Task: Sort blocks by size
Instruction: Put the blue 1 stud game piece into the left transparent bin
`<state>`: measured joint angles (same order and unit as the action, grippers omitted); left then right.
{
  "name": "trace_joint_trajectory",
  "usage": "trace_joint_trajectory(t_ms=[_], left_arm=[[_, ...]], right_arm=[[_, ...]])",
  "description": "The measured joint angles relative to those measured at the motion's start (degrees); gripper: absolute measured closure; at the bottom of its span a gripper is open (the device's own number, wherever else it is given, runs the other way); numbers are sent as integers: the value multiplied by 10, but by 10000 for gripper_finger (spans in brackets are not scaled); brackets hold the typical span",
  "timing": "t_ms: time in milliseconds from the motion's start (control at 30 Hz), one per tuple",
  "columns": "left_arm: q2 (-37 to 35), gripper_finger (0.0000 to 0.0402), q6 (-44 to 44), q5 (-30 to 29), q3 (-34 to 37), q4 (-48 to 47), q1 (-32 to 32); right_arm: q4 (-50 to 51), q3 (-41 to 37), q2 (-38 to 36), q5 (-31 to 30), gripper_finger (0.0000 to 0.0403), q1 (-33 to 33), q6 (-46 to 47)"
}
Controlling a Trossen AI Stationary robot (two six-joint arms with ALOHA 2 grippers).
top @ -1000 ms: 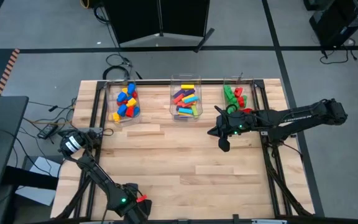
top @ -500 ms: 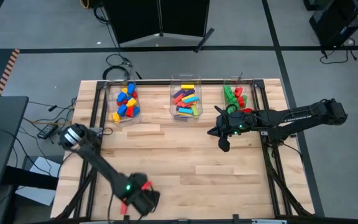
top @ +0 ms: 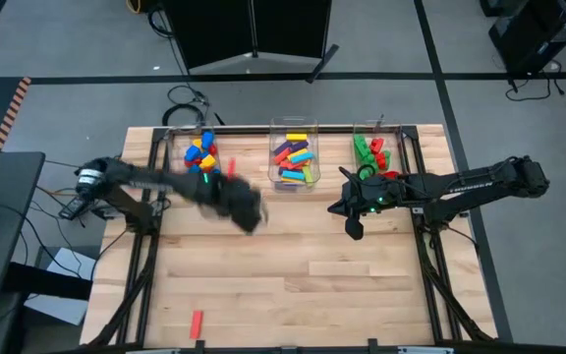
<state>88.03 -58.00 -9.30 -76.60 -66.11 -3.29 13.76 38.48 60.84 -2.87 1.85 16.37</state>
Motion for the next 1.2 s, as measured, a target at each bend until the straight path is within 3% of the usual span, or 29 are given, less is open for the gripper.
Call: trace_joint_trajectory(t_ms=[300, 467, 667, 867, 1200], left_arm=[[-41, 264, 287, 5, 0, -43, 303], [-41, 264, 387, 25, 0, -40, 442], [-35, 264, 441, 26, 0, -41, 572], [-4, 264, 466, 28, 0, -41, 642], [76, 261, 477, -13, 0, -19, 647]], right_arm=[[-1, 0, 0, -5, 377, -2, 20], [-4, 0, 0, -5, 378, -6, 21], [-4, 0, 0, -6, 382, -12, 20], [-4, 0, 0, -7, 382, -21, 21], [-4, 0, 0, -7, 382, -31, 21]])
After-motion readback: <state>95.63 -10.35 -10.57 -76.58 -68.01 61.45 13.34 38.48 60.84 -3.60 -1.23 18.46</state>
